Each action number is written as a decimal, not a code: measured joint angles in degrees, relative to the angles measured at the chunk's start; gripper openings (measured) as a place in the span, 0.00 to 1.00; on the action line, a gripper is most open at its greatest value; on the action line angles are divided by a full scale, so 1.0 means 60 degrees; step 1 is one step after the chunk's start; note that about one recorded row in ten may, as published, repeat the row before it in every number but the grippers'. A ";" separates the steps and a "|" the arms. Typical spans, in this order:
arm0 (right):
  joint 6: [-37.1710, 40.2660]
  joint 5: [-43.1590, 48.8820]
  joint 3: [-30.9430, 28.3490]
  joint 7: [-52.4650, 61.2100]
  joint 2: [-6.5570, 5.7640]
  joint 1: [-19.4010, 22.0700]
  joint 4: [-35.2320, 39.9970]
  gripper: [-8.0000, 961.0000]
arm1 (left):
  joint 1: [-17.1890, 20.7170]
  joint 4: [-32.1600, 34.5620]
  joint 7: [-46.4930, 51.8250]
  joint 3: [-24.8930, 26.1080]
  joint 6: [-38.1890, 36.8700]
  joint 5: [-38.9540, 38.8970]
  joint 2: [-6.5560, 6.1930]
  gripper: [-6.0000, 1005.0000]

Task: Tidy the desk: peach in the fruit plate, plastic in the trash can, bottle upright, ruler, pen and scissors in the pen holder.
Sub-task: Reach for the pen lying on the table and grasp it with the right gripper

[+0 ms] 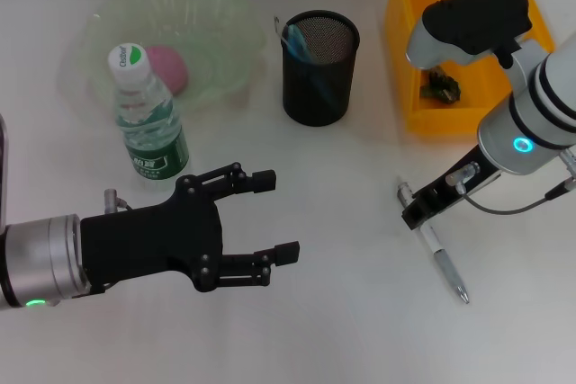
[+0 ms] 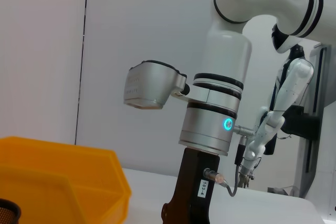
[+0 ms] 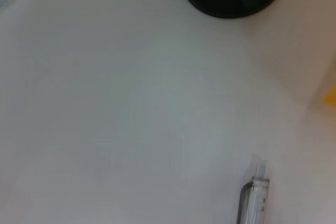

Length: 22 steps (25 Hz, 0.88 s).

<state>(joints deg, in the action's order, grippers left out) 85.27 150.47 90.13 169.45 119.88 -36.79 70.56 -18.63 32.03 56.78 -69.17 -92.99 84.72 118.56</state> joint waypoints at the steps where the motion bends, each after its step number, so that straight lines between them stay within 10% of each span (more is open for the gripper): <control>1: -0.0025 0.0000 0.0007 0.0000 0.0000 0.0001 -0.0021 0.47 | 0.0003 -0.0001 -0.0001 0.0000 0.0000 0.0001 0.0000 0.86; 22: -0.0198 -0.0028 0.0081 -0.0001 0.0001 0.0024 -0.0320 0.28 | 0.0072 -0.0021 -0.0009 0.0001 0.0000 0.0017 0.0000 0.86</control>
<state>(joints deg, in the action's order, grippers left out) 84.09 150.30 90.61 169.44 119.89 -36.64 68.65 -18.20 31.90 56.73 -69.17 -92.99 84.82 118.57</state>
